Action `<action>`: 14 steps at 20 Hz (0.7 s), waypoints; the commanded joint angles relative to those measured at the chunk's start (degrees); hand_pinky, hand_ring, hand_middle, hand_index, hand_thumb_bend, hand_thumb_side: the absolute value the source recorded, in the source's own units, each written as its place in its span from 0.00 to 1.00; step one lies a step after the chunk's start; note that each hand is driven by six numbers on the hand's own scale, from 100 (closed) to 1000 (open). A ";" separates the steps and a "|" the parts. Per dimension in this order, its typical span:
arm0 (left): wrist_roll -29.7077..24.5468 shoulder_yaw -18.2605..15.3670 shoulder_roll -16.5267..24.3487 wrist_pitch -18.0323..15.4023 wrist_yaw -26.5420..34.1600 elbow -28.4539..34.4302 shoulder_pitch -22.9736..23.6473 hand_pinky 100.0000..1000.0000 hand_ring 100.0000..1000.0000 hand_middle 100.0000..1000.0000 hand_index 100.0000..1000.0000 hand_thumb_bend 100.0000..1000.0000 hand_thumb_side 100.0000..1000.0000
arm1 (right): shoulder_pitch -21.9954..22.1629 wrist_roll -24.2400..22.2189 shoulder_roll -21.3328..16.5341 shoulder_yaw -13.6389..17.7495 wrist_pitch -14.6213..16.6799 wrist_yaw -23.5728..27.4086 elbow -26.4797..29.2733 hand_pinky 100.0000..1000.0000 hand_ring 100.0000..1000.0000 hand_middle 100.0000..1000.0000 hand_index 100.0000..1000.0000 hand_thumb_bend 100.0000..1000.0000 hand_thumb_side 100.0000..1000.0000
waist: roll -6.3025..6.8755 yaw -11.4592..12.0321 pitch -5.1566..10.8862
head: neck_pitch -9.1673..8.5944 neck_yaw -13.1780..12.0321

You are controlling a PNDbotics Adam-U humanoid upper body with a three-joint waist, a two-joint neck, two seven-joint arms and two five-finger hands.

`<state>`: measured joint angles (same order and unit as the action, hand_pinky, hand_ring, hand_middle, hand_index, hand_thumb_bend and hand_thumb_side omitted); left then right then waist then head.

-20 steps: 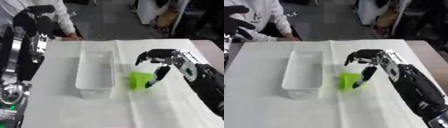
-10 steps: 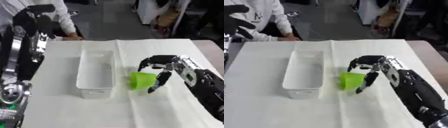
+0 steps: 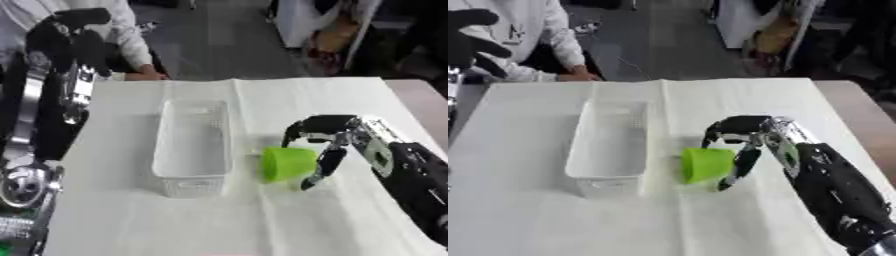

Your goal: Pick up objects on the table and place them in the box.

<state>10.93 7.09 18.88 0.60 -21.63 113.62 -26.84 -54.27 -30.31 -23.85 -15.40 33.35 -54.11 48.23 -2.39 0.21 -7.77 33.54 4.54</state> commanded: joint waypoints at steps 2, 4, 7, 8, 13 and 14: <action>-0.21 0.03 -0.06 -0.11 0.29 0.97 -1.28 0.40 0.52 0.73 0.82 0.19 0.96 | -0.58 1.50 -0.17 1.48 2.21 -1.10 0.20 0.74 0.73 0.70 0.76 0.73 0.40 | 0.23 0.21 0.68 | -0.64 -0.05; -0.26 0.08 -0.16 -0.14 0.34 0.97 -1.40 0.40 0.52 0.73 0.82 0.19 0.96 | -0.61 3.51 0.29 1.84 1.71 -2.06 -0.17 0.72 0.72 0.68 0.75 0.71 0.42 | 0.27 0.37 0.62 | -0.73 0.08; -0.35 0.17 -0.35 -0.20 0.41 0.97 -1.63 0.40 0.52 0.73 0.82 0.19 0.96 | -0.59 6.42 1.05 2.25 0.93 -3.79 -0.71 0.67 0.67 0.63 0.72 0.69 0.43 | 0.32 0.64 0.51 | -0.91 0.23; -0.38 0.21 -0.45 -0.23 0.45 0.97 -1.74 0.40 0.52 0.73 0.82 0.19 0.96 | -0.54 7.69 1.33 2.40 0.73 -4.30 -0.80 0.67 0.67 0.63 0.72 0.69 0.43 | 0.34 0.75 0.46 | -1.00 0.24; -0.55 0.32 -0.84 -0.31 0.55 0.97 -2.14 0.40 0.52 0.73 0.82 0.19 0.96 | -0.32 13.59 2.23 2.64 1.14 -7.04 -1.34 0.06 0.40 0.49 0.62 0.64 0.29 | 0.33 1.18 0.31 | -1.27 0.16; -0.54 0.32 -0.90 -0.33 0.56 0.97 -2.21 0.40 0.52 0.73 0.82 0.19 0.96 | -0.29 14.62 2.36 2.73 1.31 -7.44 -1.52 0.06 0.40 0.49 0.62 0.64 0.29 | 0.32 1.26 0.29 | -1.30 0.13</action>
<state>10.55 7.43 17.94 0.42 -21.39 113.62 -27.90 -54.00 -17.05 -21.05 -13.23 34.52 -60.78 46.47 -2.19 1.42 -8.16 32.97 4.55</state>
